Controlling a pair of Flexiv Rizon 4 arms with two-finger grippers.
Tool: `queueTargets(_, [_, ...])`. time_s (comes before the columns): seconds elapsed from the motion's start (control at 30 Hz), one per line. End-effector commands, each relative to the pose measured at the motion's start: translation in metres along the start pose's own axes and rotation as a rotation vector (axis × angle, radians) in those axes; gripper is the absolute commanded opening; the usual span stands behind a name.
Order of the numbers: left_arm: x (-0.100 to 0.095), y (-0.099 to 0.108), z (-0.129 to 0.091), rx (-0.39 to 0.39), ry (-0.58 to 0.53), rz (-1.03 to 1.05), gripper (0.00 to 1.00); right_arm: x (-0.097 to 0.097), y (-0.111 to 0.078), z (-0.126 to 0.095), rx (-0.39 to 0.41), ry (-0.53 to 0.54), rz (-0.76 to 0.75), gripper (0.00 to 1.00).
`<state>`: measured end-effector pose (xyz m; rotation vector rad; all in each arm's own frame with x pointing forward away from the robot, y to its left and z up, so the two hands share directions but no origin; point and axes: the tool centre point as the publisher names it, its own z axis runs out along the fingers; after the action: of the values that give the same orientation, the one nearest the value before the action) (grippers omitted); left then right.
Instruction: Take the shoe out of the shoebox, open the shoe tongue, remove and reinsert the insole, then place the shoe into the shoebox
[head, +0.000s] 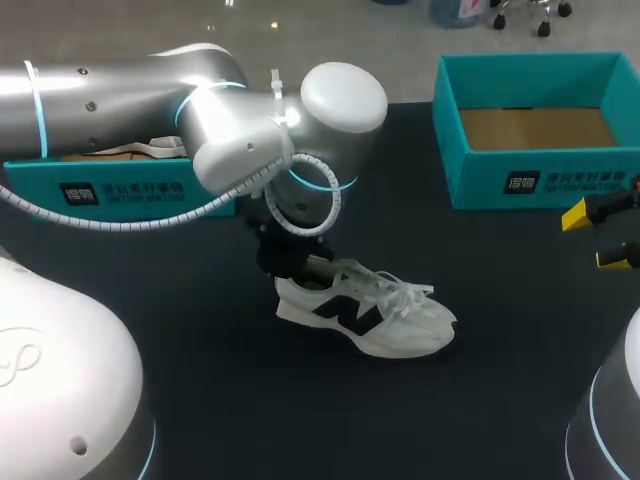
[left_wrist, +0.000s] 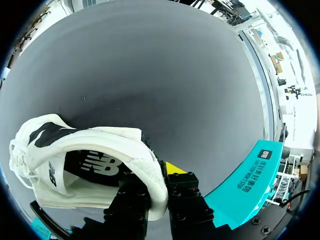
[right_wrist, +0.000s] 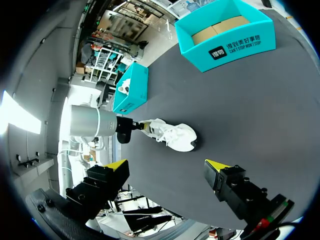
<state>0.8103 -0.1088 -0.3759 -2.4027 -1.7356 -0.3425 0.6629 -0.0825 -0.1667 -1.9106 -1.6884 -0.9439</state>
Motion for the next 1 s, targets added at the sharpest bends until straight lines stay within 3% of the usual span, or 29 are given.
queueTargets(0.03, [-0.001,0.005,0.001,0.015,-0.009,0.005,0.48,0.000,-0.010,-0.003,-0.046,-0.002,0.002,1.00])
queueTargets(0.07, [-0.001,0.005,-0.001,0.013,-0.016,0.007,1.00,0.000,-0.010,-0.003,-0.046,-0.002,0.002,1.00])
queueTargets(0.23, [0.002,-0.004,-0.019,0.030,-0.090,-0.011,1.00,0.000,-0.010,-0.003,-0.046,-0.002,0.002,1.00])
queueTargets(0.47, [0.005,-0.025,-0.057,0.043,-0.159,-0.241,1.00,0.000,-0.010,-0.003,-0.046,-0.002,0.002,1.00])
queueTargets(0.67, [0.013,-0.024,-0.066,0.196,-0.136,-0.623,1.00,0.000,-0.010,-0.003,-0.046,-0.002,0.002,1.00])
queueTargets(0.83, [0.034,-0.023,-0.069,0.276,-0.155,-0.896,1.00,0.000,-0.010,-0.003,-0.046,-0.002,0.002,1.00])
queueTargets(1.0, [0.060,-0.026,-0.060,0.368,-0.198,-1.027,1.00,0.000,-0.010,-0.003,-0.046,-0.002,0.002,1.00])
